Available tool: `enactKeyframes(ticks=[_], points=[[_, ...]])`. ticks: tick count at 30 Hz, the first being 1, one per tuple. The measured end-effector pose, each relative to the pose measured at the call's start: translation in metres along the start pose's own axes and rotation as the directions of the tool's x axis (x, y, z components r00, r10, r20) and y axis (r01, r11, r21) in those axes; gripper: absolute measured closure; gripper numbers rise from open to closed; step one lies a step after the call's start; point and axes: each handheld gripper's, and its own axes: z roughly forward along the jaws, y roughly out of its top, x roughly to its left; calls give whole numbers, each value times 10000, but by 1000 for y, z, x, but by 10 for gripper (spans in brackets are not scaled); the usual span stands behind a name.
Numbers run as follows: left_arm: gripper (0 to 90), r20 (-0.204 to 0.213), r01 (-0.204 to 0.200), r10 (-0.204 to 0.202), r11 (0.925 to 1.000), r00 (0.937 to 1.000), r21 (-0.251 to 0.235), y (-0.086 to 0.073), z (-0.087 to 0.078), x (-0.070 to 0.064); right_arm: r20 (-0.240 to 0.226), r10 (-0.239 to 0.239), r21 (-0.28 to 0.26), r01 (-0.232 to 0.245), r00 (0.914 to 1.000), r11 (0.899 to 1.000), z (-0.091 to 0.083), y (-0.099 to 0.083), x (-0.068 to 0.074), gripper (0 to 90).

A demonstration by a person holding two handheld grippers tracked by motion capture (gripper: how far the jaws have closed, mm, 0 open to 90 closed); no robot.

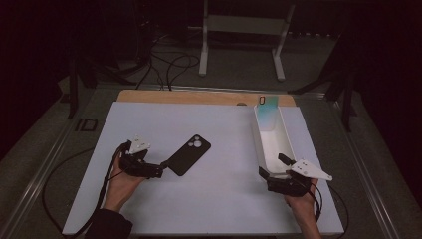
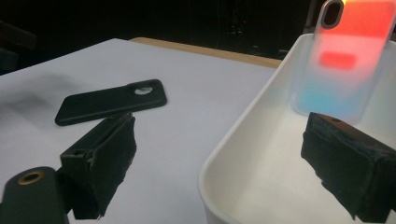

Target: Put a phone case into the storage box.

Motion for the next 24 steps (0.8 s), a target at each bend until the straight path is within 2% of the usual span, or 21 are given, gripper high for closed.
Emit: enactKeyframes(ticks=[6, 10, 17, 24], points=[[1, 100, 45, -49, 9994, 9999, 355, 8, 15, -1, 16, 10, 68, -10, 10000, 10000, 0, 0, 0, 99], [0, 313, 191, -207, 9986, 9993, 492, 12, 25, -2, -16, 25, 71, -25, 10000, 10000, 1, 0, 0, 99], [1, 256, -60, 39, 9967, 9997, 812, 17, 38, -5, -39, 33, 76, -32, 10000, 10000, 1, -1, 0, 99], [1, 325, -348, 308, 9910, 9990, 1295, 21, 54, -12, -39, 54, 83, -54, 10000, 10000, 0, -1, 0, 99]])
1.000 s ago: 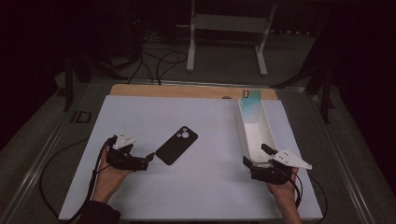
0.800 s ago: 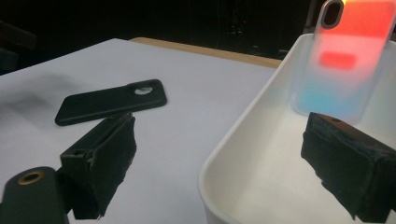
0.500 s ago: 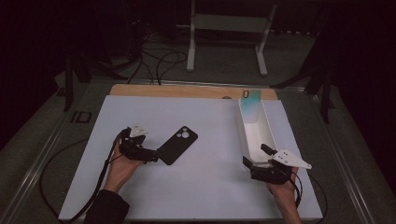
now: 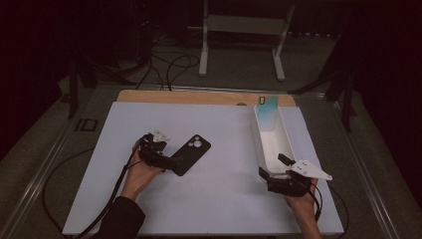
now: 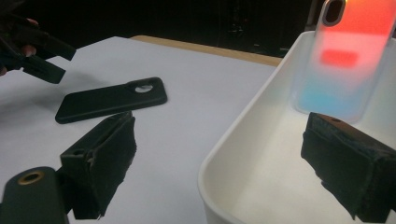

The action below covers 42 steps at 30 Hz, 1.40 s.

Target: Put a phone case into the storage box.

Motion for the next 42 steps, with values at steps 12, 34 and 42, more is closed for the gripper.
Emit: enactKeyframes(ticks=[12, 34, 42], points=[[2, 170, -130, 122, 9988, 9998, 462, 5, 19, -8, -22, 6, 1, -6, 10000, 10000, 0, 0, 0, 99], [7, 521, -368, 290, 9869, 9982, 1569, 8, 47, -21, -28, -34, 14, 34, 10000, 10000, 0, 0, 0, 99], [40, 376, -329, 266, 9835, 9989, 1780, 8, 52, -22, -26, -36, 19, 36, 10000, 10000, 0, 0, -1, 99]])
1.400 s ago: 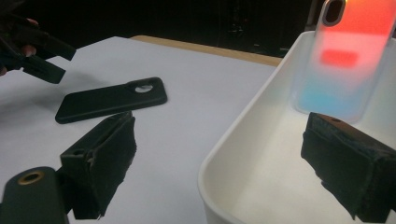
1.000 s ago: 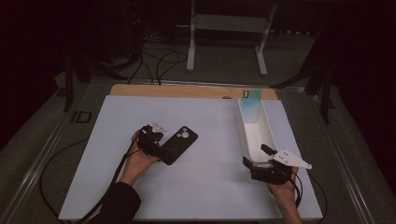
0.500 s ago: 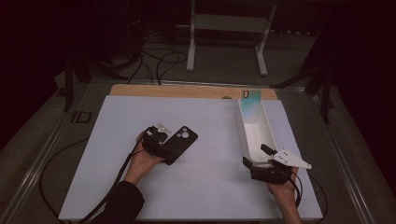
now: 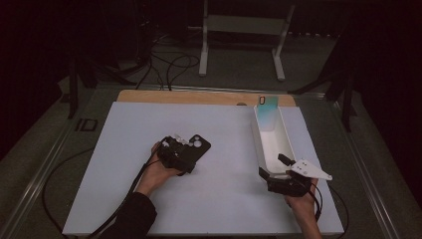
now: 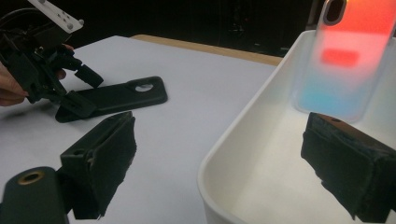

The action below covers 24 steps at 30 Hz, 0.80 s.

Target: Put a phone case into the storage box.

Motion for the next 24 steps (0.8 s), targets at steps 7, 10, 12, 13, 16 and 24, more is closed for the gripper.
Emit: enactKeyframes(ticks=[7, 10, 12, 13, 16, 24], points=[[58, -207, -94, 99, 9997, 9997, 237, -1, 4, -2, 0, -2, -2, 2, 10000, 10000, 0, 0, 0, 99], [63, -217, -110, 116, 9996, 9997, 265, -1, 4, -2, -7, -3, -10, 3, 10000, 10000, 0, 0, 0, 99], [77, -180, -119, 125, 9994, 9998, 332, 0, 4, -1, 0, -13, -2, 13, 10000, 10000, 0, 0, 0, 99], [86, -170, -116, 122, 9993, 9998, 356, 0, 3, -1, 1, -11, -1, 11, 10000, 10000, 0, 0, 0, 99], [107, -158, -81, 87, 9991, 9998, 417, 0, 3, -1, -2, -6, 5, 6, 10000, 10000, 0, 0, 0, 99], [124, -126, -145, 151, 9989, 9998, 456, 0, 2, -1, 10, -25, 23, 25, 10000, 10000, 0, 0, 1, 99]])
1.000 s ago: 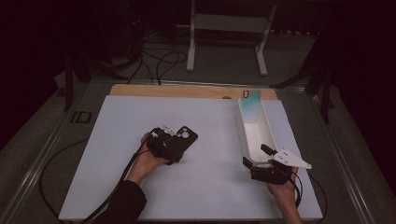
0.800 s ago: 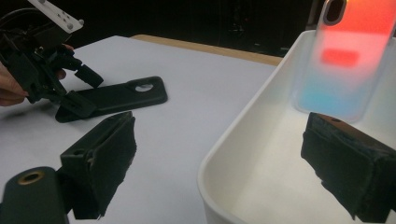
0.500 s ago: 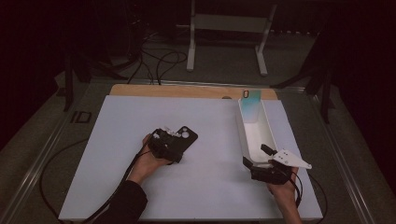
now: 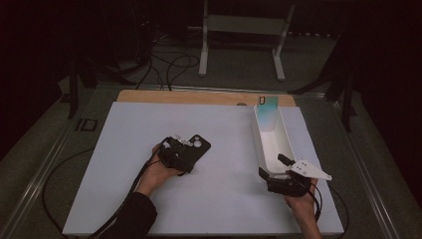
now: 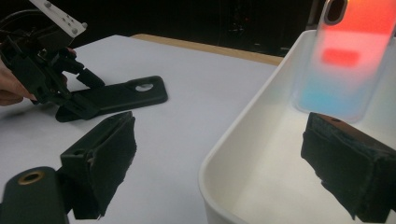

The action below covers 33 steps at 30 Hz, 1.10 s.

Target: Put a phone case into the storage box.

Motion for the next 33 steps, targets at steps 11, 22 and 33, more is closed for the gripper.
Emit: enactKeyframes(ticks=[11, 22, 33], points=[[148, -72, 19, -19, 10000, 10000, 1, 0, -1, -2, -1, -4, 8, 4, 10000, 10000, 0, 0, 0, 100], [169, -98, 81, -83, 9996, 9999, -280, -2, -5, -3, -26, 26, 5, -26, 10000, 10000, 0, 0, 0, 100], [167, -232, 199, -228, 9927, 9995, -1189, -4, -28, -4, -75, 53, 54, -53, 10000, 10000, 1, 2, 1, 100]])
